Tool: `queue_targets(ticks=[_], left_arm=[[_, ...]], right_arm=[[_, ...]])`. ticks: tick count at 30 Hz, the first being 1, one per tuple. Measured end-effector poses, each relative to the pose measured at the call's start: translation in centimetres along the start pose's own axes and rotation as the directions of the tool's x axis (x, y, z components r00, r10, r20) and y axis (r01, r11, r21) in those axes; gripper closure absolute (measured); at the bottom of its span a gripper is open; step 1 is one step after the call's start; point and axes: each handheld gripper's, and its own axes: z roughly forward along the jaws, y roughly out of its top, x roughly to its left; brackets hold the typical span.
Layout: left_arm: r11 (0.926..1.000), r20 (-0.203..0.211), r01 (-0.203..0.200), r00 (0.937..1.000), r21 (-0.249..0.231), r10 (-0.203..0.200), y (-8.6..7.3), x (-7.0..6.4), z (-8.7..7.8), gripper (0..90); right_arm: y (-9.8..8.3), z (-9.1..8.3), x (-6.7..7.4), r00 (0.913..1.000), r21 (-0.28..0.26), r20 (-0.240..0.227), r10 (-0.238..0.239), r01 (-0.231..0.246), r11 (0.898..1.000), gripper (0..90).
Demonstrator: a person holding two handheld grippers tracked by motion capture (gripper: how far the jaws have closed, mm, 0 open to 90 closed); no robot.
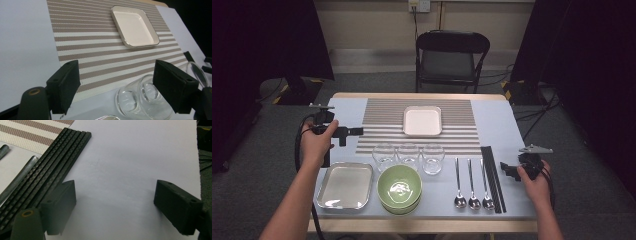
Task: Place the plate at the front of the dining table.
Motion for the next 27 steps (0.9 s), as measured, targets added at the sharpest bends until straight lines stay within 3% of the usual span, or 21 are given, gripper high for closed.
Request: queue_targets(ticks=[12, 18, 20, 22, 24, 27], left_arm=[[0.9999, 0.010, -0.010, 0.9999, -0.011, 0.010, -1.4, 0.9, 0.0, 21.2], [0.9996, -0.022, -0.028, 0.9994, 0.001, 0.028, -2.1, 1.4, -0.1, 21.3], [0.9998, -0.013, -0.022, 0.9997, -0.003, 0.022, -2.3, 1.5, -0.2, 21.3], [0.9988, -0.028, -0.049, 0.9984, 0.009, 0.049, -2.5, 1.4, -0.1, 21.4], [0.9990, -0.010, -0.044, 0.9990, 0.012, 0.044, -2.7, 1.4, -0.1, 21.2], [0.9983, -0.018, -0.056, 0.9982, 0.018, 0.057, -2.8, 1.5, -0.1, 20.9]], right_arm=[[0.0, 0.0, 0.0, 1.0000, 0.002, 0.000, 0.002, -0.002, 1.000, 16.9], [0.0, 0.0, 0.0, 1.0000, 0.001, 0.000, 0.001, -0.001, 1.000, 16.9], [0.0, 0.0, 0.0, 1.0000, 0.001, 0.000, 0.002, -0.002, 1.000, 16.9], [0.0, 0.0, 0.0, 1.0000, 0.001, 0.000, 0.000, 0.000, 1.000, 16.8], [0.0, 0.0, 0.0, 1.0000, 0.001, 0.000, 0.001, -0.001, 1.000, 16.9], [0.0, 0.0, 0.0, 1.0000, 0.001, 0.001, 0.002, -0.002, 1.000, 16.8]])
